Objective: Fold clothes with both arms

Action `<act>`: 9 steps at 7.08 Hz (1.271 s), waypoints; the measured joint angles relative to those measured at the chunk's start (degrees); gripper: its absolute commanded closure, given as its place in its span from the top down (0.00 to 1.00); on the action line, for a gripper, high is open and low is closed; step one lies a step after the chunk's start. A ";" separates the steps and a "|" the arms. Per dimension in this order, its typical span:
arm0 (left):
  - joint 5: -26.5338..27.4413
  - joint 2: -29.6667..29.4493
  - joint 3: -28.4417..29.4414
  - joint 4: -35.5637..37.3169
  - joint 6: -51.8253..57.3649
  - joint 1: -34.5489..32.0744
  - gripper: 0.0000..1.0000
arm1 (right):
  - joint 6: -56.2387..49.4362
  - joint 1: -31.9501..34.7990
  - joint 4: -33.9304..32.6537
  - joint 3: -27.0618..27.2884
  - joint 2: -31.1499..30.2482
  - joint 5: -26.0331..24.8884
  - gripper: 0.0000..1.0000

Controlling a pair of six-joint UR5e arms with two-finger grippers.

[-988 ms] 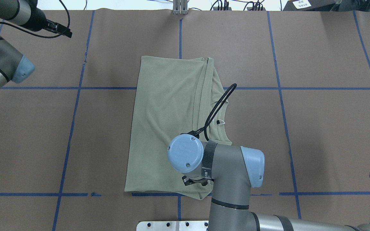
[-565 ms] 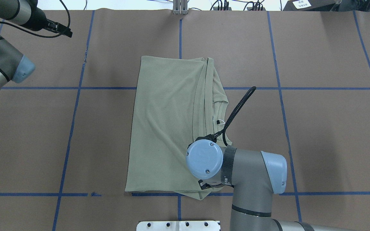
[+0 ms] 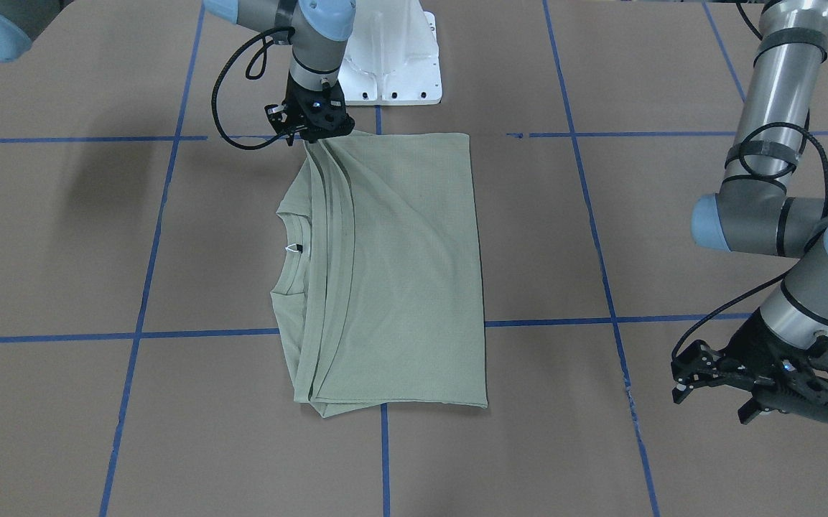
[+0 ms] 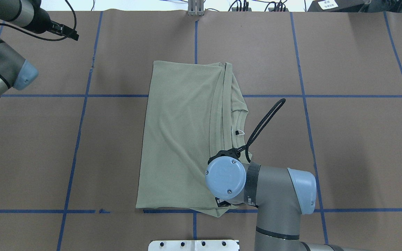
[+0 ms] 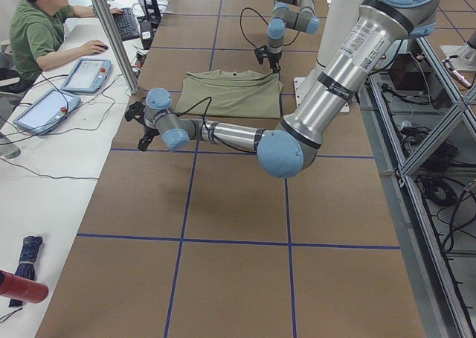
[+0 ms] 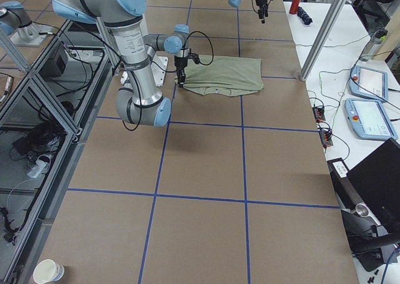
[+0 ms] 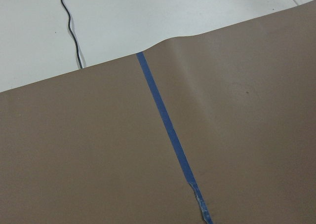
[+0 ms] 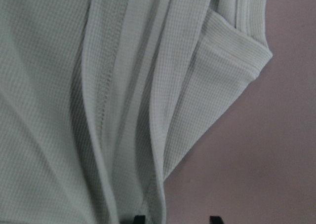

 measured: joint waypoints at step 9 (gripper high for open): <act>0.00 0.00 0.00 0.00 0.00 0.00 1.00 | -1.41 2.58 15.13 -4.89 1.00 1.83 0.26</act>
